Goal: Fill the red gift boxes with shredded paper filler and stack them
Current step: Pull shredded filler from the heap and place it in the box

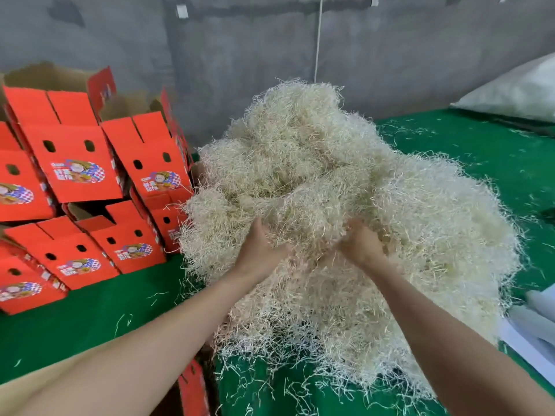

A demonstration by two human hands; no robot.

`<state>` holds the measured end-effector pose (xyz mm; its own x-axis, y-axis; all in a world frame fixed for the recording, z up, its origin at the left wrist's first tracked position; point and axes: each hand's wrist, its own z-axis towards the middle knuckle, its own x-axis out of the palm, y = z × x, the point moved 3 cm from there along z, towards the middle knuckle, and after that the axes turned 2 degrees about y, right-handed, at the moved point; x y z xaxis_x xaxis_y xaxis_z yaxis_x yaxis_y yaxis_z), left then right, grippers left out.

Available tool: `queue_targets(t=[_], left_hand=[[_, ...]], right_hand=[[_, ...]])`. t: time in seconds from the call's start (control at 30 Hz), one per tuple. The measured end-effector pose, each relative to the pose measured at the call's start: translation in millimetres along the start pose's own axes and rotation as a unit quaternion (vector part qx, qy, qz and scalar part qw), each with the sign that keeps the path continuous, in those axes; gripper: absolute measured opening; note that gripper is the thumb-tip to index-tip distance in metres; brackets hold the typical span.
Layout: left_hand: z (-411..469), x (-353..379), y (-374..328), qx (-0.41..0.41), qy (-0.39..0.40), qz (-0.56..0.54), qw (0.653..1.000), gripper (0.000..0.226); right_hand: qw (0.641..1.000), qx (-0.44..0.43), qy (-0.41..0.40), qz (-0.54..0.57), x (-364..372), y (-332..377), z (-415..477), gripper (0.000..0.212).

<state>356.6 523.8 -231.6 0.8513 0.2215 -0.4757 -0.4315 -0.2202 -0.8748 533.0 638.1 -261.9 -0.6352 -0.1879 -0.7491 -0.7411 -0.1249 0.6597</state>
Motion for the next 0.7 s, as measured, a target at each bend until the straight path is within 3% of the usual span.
queue_targets(t=[0.07,0.13,0.2,0.27,0.3,0.37,0.43,0.5,0.57,0.63,0.7], left_hand=[[20.1,-9.7,-6.5,-0.003,-0.032,-0.036,0.999,0.101],[42.6,-12.6,-14.4,-0.017,-0.045,-0.044,0.998,0.105],[63.5,-7.3,-20.3,-0.056,-0.037,-0.065,0.996,0.095],[79.2,3.0,-19.9,-0.113,-0.009,-0.136,0.984,0.068],[81.1,8.8,-19.5,-0.142,0.014,-0.183,0.973,0.049],[77.9,20.4,-15.4,-0.199,0.056,-0.287,0.935,0.024],[73.6,29.4,-5.0,-0.237,0.069,-0.336,0.909,0.02],[70.2,32.6,5.4,-0.229,0.04,-0.25,0.94,0.023],[71.3,24.2,13.2,-0.16,-0.052,-0.096,0.981,0.028],[72.4,11.4,16.3,-0.052,-0.109,0.032,0.992,0.05],[71.2,10.7,23.3,-0.046,-0.015,0.075,0.996,0.068]], right_hand=[[0.991,-0.028,-0.097,0.088,-22.7,15.2,9.9,0.043],[0.956,-0.084,-0.207,0.19,-51.1,33.6,11.4,0.04],[0.924,-0.153,-0.252,0.243,-70.4,54.0,10.4,0.038],[0.941,-0.182,-0.197,0.205,-68.3,68.4,19.3,0.047],[0.961,-0.167,-0.131,0.179,-59.0,72.1,27.5,0.063],[0.979,-0.088,0.026,0.184,-29.0,69.9,43.4,0.097],[0.974,-0.01,0.123,0.188,7.3,61.6,47.3,0.109],[0.984,0.005,0.153,0.09,39.3,49.1,43.2,0.098],[0.993,-0.026,0.111,0.011,49.8,39.4,41.5,0.082],[0.993,-0.025,0.06,0.097,37.9,34.0,49.1,0.08],[0.968,-0.014,0.0,0.249,6.8,38.7,57.4,0.077]])
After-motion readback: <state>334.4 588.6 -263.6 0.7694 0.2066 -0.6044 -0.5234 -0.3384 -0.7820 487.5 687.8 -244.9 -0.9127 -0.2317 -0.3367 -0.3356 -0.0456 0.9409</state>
